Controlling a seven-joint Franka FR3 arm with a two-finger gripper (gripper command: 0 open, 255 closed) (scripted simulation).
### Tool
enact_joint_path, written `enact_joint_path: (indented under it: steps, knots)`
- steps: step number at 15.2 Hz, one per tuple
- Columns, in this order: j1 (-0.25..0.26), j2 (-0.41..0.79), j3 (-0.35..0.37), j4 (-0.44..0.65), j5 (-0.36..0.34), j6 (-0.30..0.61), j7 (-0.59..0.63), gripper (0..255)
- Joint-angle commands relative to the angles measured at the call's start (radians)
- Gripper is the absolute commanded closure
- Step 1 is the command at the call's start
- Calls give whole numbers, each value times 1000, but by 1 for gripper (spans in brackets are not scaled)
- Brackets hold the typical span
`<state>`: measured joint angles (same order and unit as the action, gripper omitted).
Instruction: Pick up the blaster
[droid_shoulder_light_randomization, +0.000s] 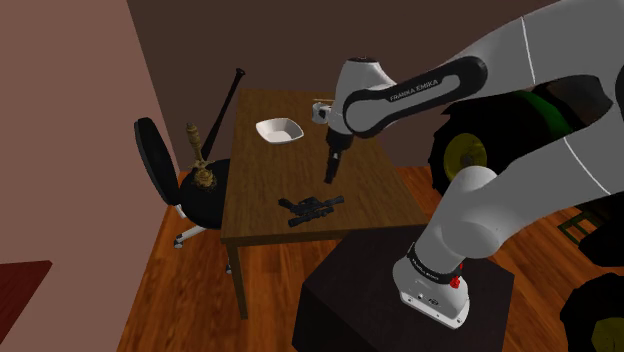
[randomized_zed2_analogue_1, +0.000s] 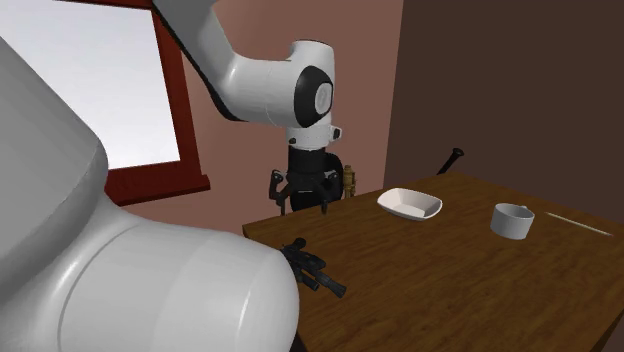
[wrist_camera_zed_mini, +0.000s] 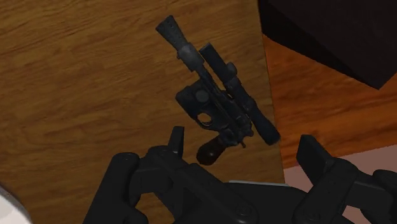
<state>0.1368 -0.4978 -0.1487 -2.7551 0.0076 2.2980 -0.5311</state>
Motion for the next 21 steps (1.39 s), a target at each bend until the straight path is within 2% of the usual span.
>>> enact_joint_path:
  steps: [1,9,16,18,19,21]
  knots:
    - [10,62,-16,-23,-8,72,-53,0]
    - [60,388,-66,-48,5,369,-267,0]
    - [78,521,-64,-45,94,495,-333,0]
    - [78,532,-61,-44,104,505,-340,0]
    - [78,532,-62,-44,104,504,-340,255]
    - [78,533,-62,-44,105,505,-341,255]
